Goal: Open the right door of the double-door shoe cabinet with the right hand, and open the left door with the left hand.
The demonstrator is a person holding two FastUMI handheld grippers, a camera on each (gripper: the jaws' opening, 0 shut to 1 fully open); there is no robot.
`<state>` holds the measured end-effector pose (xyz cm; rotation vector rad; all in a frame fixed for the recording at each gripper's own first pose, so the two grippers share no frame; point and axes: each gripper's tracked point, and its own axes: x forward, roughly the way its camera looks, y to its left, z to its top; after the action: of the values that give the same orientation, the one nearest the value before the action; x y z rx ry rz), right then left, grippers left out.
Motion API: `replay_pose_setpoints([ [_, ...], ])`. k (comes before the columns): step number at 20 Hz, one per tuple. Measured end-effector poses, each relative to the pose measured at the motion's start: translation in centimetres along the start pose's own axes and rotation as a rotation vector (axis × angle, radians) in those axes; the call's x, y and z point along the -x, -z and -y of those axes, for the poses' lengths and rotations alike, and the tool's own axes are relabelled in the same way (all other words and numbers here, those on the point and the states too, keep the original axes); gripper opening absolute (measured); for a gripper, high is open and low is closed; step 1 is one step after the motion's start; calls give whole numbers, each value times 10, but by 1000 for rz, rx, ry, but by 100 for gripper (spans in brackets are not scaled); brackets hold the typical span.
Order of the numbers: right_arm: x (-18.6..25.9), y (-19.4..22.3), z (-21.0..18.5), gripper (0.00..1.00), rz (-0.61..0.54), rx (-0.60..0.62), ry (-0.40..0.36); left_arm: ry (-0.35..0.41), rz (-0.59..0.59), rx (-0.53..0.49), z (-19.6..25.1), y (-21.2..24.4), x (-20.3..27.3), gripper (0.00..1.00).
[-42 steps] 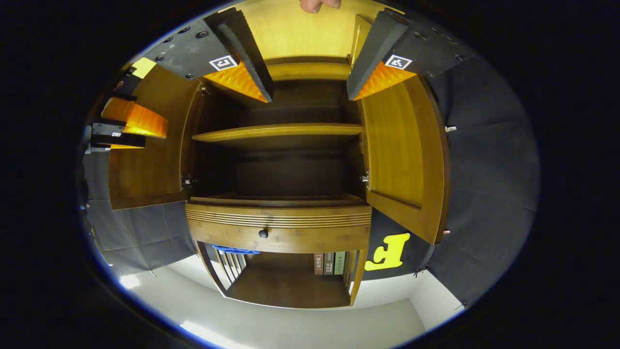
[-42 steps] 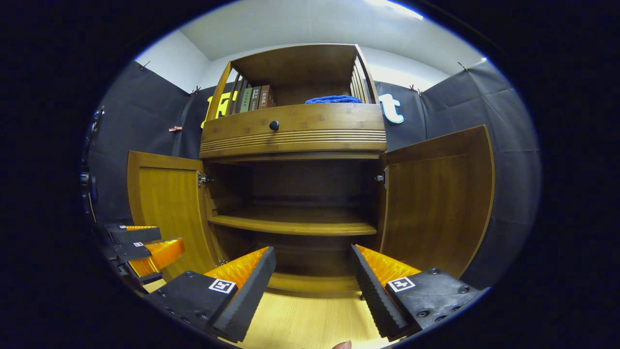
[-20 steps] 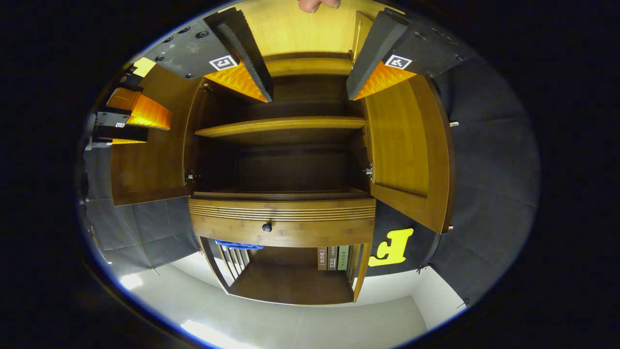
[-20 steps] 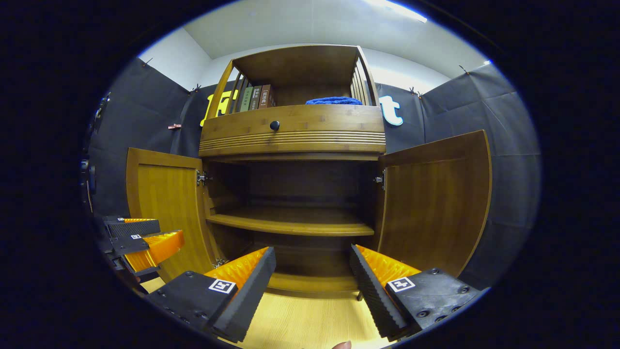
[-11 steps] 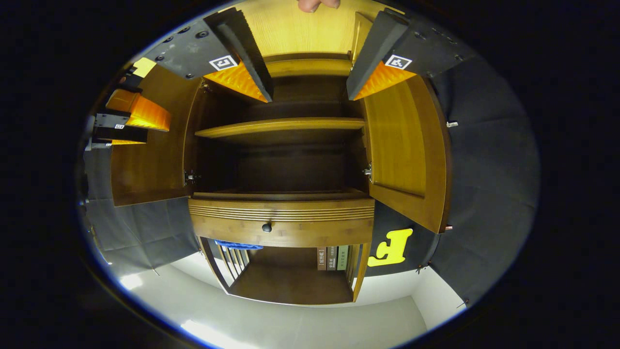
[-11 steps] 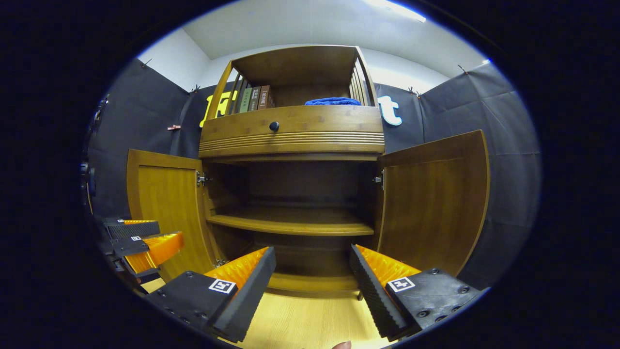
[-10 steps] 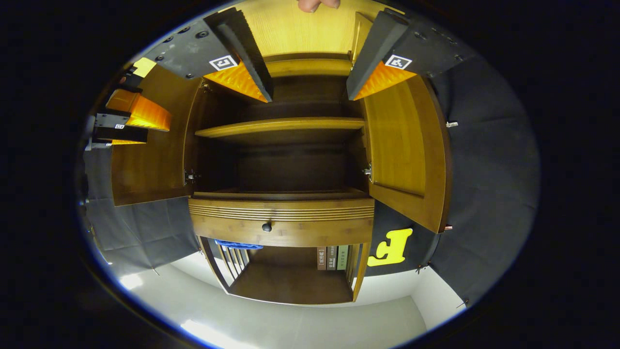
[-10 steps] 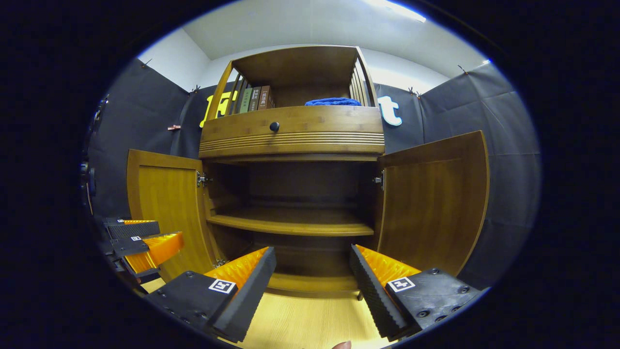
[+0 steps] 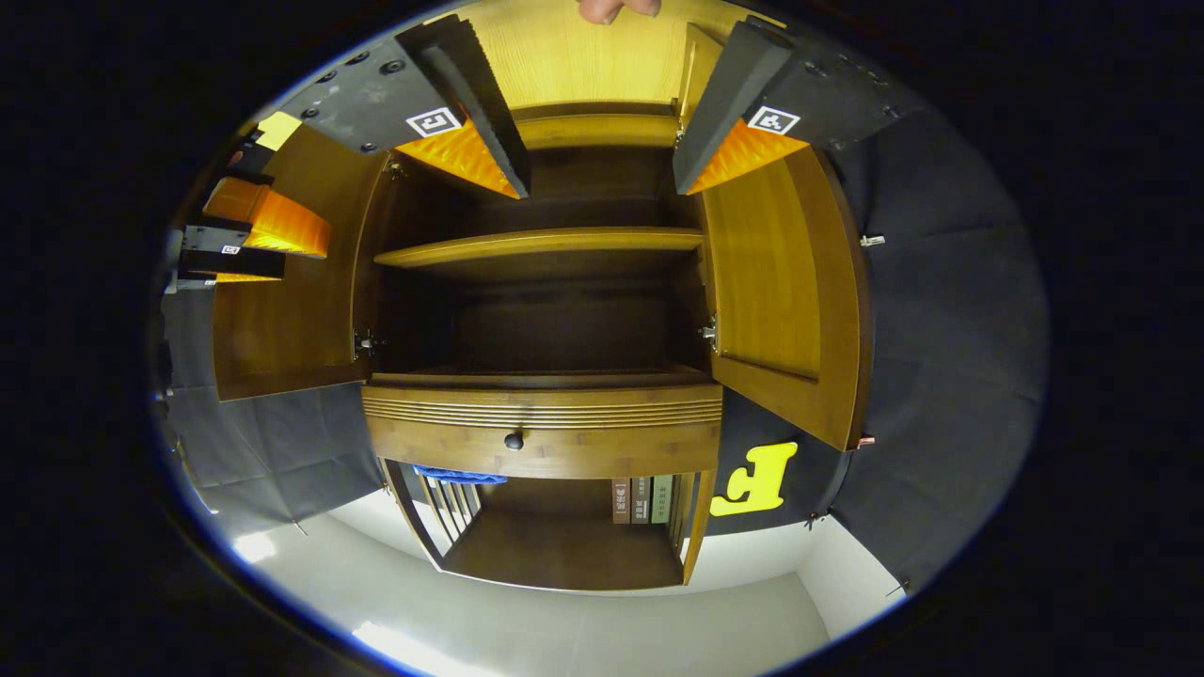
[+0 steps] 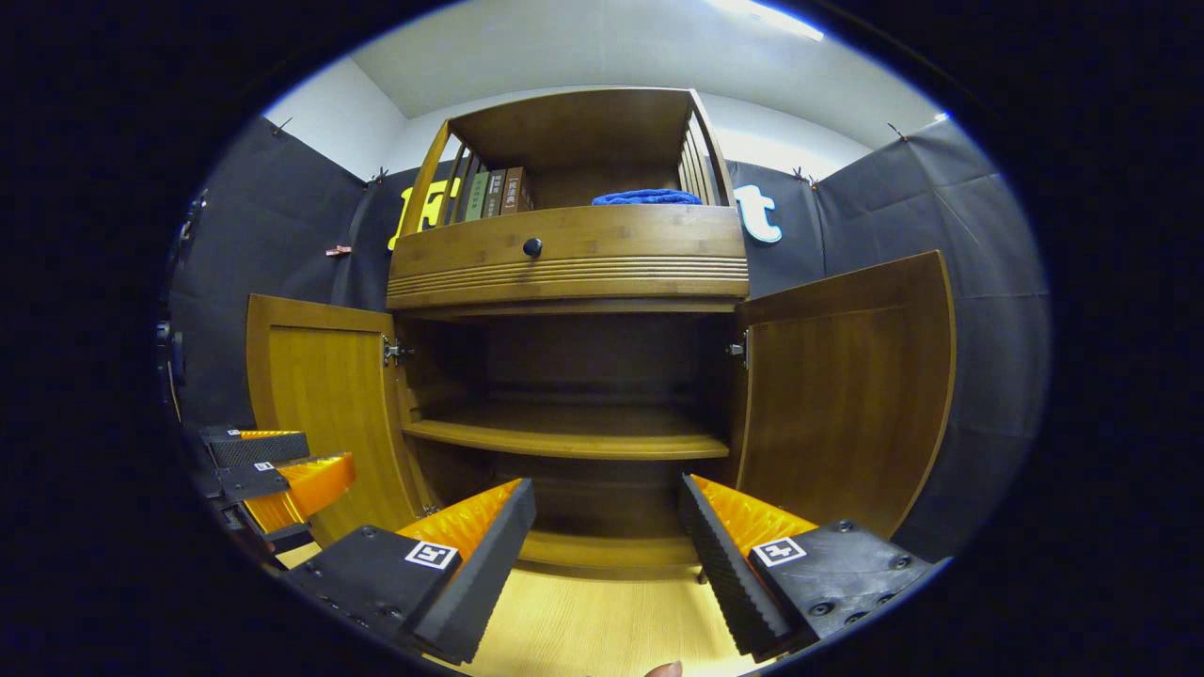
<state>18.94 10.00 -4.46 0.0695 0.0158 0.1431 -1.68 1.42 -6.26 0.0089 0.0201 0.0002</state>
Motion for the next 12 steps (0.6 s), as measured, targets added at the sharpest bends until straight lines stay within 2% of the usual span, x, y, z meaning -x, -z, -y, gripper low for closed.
replay_pose_setpoints([
  [3,-2,-2,-3,96,9,-2,-18,-9,11,-2,2,-3,-1,97],
  [4,-2,-2,-3,98,12,0,-24,-8,15,-3,4,-4,-1,92],
  [6,-2,-4,-3,96,17,-5,-32,-16,14,-5,5,-6,1,94],
  [7,-3,-4,-3,96,19,-12,-33,-17,14,-7,6,-7,1,92],
  [10,-4,-6,-4,100,25,-15,-35,-13,14,-9,13,-9,0,95],
  [12,-5,-6,-1,98,30,-6,-32,-11,13,-10,18,-9,-1,92],
])
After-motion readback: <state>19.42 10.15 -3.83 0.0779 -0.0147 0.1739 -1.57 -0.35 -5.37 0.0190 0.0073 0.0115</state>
